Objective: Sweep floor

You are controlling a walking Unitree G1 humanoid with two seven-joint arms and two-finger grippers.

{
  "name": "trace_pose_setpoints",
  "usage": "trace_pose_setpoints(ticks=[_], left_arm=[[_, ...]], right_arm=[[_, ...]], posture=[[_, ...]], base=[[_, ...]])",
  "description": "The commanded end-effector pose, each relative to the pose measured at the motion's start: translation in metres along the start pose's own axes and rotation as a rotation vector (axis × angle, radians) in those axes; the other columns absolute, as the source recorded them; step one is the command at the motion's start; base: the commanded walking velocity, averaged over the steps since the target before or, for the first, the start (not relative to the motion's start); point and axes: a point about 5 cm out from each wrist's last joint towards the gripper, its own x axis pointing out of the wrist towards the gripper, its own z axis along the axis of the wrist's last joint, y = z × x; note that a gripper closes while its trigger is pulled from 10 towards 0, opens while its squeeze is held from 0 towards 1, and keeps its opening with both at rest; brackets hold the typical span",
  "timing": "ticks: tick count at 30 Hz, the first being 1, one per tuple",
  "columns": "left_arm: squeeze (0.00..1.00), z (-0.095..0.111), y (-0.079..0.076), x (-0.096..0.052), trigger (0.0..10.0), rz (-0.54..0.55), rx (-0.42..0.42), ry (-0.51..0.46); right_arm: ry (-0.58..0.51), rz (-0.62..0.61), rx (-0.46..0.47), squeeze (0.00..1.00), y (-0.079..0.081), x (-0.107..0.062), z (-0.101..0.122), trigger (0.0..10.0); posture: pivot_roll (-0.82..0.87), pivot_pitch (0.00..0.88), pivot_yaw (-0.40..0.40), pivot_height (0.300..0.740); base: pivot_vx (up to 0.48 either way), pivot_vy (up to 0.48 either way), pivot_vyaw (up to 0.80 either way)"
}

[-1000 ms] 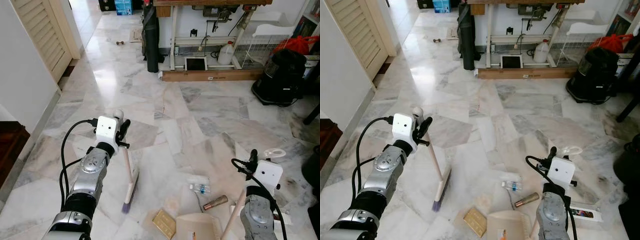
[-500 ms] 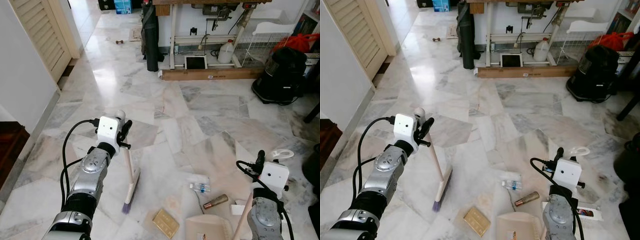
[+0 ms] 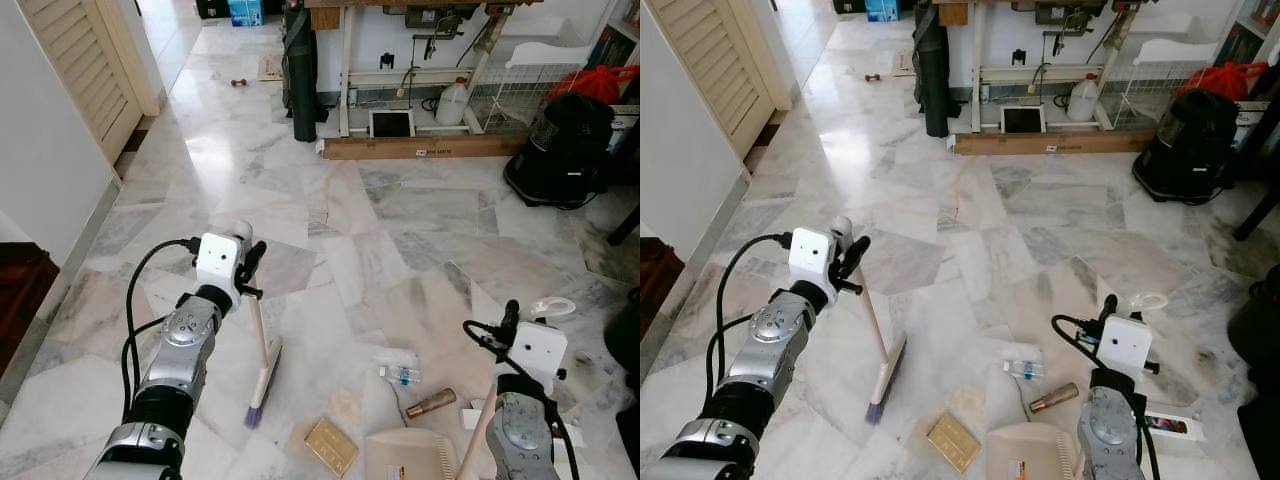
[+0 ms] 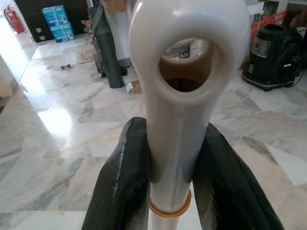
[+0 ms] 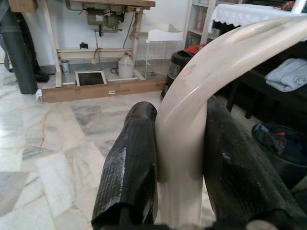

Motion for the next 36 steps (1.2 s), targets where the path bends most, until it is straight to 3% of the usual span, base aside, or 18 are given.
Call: trace_pose_setpoints(ticks=[1,26,36], left_arm=[[0.00,0.004,0.005,-0.002,10.0,0.011,0.018,-0.021],[0.00,0.004,0.007,-0.006,10.0,0.017,0.029,-0.020],[0.00,0.004,0.007,-0.007,10.0,0.015,0.029,-0.019]], right_arm=[[-0.012,0.013,0.005,0.00,0.006,0.003,0.003,10.0],[-0.053,0.001,-0.046,0.00,0.014,0.016,0.009,10.0],[-0.001,0.002,-0.065,0.00,0.015,0.009,-0.003,10.0]], posture=[[0.08,0.071,0.029,0.740],[0.12,0.099,0.035,0.740],[0.12,0.100,0.036,0.740]], base=[[0.000,0.000,0.00],[0.000,0.000,0.00],[0.000,0.000,0.00]])
